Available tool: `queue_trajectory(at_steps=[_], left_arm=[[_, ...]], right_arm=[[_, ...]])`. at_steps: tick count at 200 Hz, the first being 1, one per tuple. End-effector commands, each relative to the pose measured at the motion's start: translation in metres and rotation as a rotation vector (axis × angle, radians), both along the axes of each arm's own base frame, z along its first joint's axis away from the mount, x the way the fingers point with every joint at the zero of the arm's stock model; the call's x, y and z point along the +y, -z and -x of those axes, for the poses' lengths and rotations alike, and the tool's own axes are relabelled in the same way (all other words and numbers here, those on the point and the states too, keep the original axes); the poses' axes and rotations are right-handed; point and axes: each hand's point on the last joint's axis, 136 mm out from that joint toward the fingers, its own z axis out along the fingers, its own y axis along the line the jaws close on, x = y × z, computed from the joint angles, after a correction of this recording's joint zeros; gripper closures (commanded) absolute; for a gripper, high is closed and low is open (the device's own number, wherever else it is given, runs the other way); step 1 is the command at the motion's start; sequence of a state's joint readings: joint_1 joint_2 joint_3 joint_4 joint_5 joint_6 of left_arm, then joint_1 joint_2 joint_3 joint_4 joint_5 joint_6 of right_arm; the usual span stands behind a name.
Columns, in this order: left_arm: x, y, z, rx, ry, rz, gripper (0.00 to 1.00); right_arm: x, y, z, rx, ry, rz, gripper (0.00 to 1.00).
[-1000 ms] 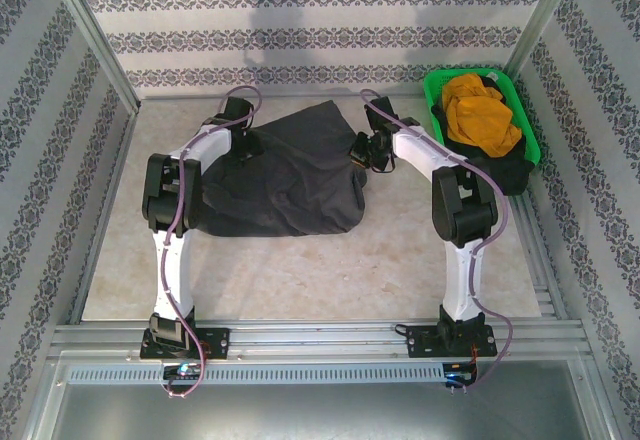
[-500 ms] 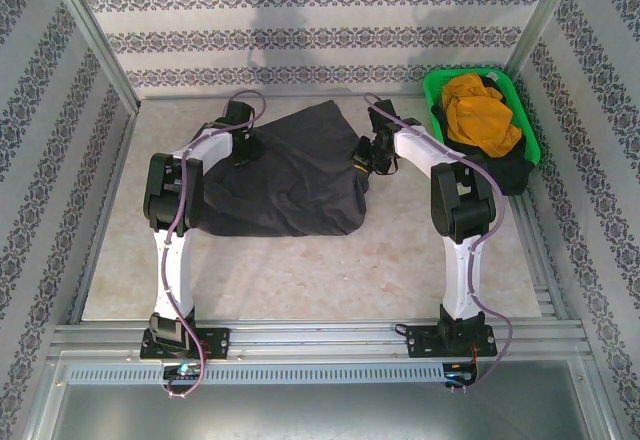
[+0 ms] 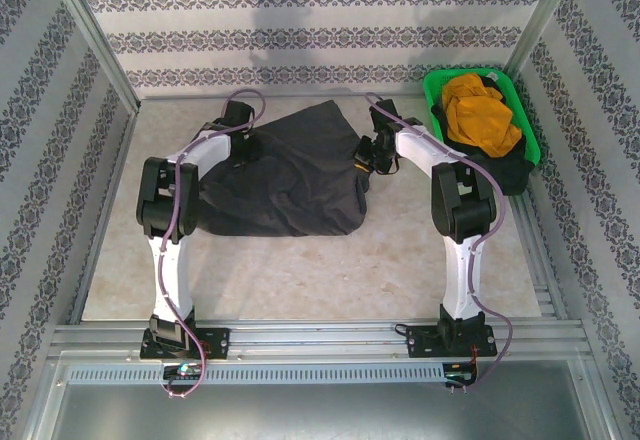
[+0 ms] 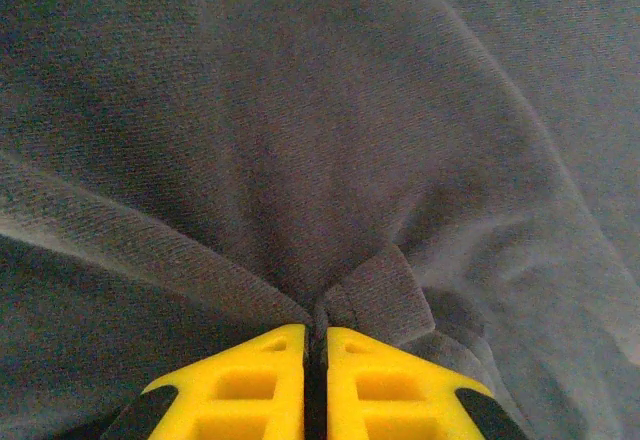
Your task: Fold and stack the t-shirts
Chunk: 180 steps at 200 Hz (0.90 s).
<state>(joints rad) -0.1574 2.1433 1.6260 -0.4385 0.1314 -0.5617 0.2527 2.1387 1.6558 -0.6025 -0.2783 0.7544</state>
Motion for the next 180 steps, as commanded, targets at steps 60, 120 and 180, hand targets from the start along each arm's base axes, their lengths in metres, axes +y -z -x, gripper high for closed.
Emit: queue_trajectory(at_steps=[60, 120, 180], left_arm=[[-0.021, -0.027, 0.047, 0.051, -0.028, 0.122, 0.70], [0.040, -0.024, 0.107, 0.206, -0.196, 0.009, 0.36], [0.062, -0.034, 0.084, 0.138, -0.361, 0.165, 0.39]], right_arm=[[-0.018, 0.006, -0.006, 0.015, 0.012, -0.007, 1.00], [-0.022, 0.011, -0.009, 0.020, 0.001, -0.016, 1.00], [-0.022, 0.015, -0.004, 0.030, -0.004, -0.017, 1.00]])
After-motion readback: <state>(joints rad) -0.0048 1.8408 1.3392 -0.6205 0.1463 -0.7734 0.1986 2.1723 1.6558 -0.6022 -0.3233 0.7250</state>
